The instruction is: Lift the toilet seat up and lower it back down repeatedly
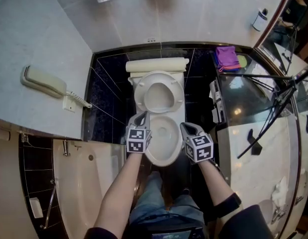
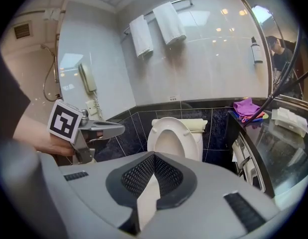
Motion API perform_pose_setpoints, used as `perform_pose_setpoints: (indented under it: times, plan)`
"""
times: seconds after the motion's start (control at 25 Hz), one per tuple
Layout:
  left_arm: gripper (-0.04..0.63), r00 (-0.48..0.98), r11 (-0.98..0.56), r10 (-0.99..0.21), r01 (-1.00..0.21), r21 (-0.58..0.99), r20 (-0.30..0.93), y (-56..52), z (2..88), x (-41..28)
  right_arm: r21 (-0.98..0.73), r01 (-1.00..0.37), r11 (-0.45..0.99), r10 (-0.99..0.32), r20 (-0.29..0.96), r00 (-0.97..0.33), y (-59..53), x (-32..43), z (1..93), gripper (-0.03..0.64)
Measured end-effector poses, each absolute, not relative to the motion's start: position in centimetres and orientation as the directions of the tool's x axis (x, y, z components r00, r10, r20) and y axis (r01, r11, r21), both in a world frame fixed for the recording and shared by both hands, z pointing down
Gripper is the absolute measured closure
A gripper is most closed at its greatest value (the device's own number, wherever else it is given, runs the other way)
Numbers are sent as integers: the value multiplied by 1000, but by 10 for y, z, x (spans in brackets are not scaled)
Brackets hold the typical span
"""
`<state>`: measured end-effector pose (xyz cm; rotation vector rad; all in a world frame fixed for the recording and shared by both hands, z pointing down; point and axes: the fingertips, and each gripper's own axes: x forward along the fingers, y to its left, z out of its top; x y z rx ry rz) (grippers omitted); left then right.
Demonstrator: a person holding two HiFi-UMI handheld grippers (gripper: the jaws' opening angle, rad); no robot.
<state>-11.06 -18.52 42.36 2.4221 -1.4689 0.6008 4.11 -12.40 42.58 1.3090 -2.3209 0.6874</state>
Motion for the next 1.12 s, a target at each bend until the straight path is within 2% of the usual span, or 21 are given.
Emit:
perform_pose_setpoints:
  times: [0.48,1.12]
  plan:
    - [604,364,-411,-830,-911,-22,423,-35,338,-113,-187,-837,515,-682,502,-532,-32,52,346,608]
    - [604,349,-375,-846,-927,15,403,47,312,-117,-143,-854,500,-705,506,-497,42,80,330,604]
